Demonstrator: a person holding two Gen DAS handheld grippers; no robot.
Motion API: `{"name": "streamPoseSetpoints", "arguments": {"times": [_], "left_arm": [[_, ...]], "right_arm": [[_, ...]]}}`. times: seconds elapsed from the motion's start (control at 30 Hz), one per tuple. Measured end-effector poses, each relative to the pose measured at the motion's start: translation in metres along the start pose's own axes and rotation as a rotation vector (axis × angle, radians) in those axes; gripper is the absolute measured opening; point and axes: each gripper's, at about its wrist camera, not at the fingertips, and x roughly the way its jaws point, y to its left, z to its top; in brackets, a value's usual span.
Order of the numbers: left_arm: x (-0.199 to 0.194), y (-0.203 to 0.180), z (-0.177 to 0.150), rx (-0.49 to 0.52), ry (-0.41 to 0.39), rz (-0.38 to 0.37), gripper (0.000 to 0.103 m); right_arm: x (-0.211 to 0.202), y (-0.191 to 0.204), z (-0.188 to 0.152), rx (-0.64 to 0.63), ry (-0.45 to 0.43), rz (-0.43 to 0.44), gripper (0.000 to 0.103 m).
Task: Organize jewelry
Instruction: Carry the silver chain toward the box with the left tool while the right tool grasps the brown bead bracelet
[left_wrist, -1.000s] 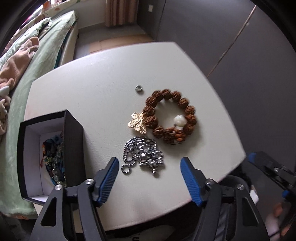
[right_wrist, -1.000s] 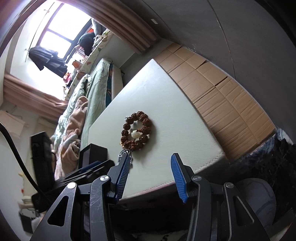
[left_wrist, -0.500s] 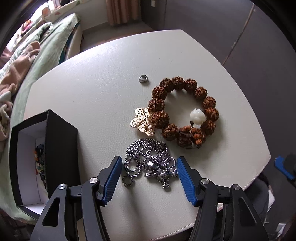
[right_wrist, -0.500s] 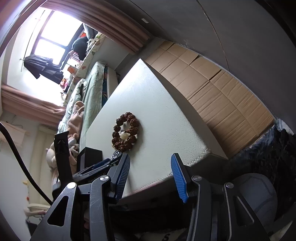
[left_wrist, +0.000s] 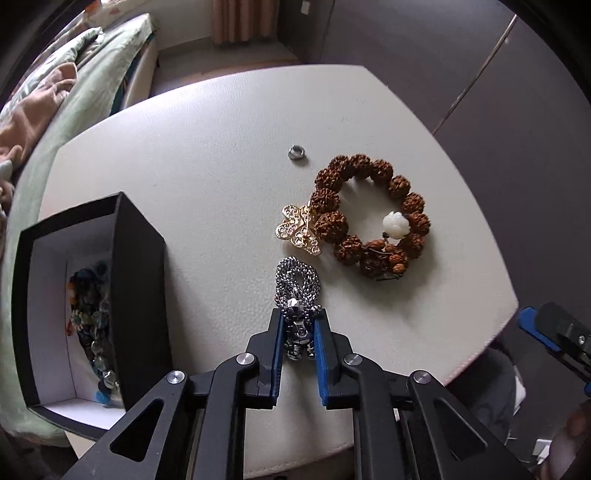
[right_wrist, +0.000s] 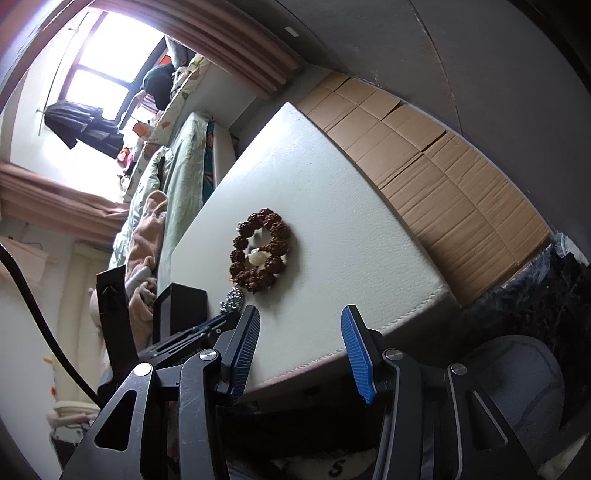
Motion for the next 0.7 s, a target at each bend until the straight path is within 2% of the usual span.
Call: {"name": "streamPoseSetpoints", "arguments": {"times": [0.37,0.57,0.7], "left_arm": [[-0.061,0.017,0.005,-0.041,-0.126,-0.084,0.016],[-0.1,0.025,0.012,-0.048,-0.207,-0.108,0.016],[-0.123,0.033,0.018,-0.056,-0.249,-0.118,0.016]], "right_arm": [[0.024,0.031,0.01,-0.046,0.03,0.006,0.047],[0.041,0.043,0.026,-0.077,0.025,-0.039,0.047],[0.061,0.053,0.04,-0.128,0.043,-0.119,0.047]]}}
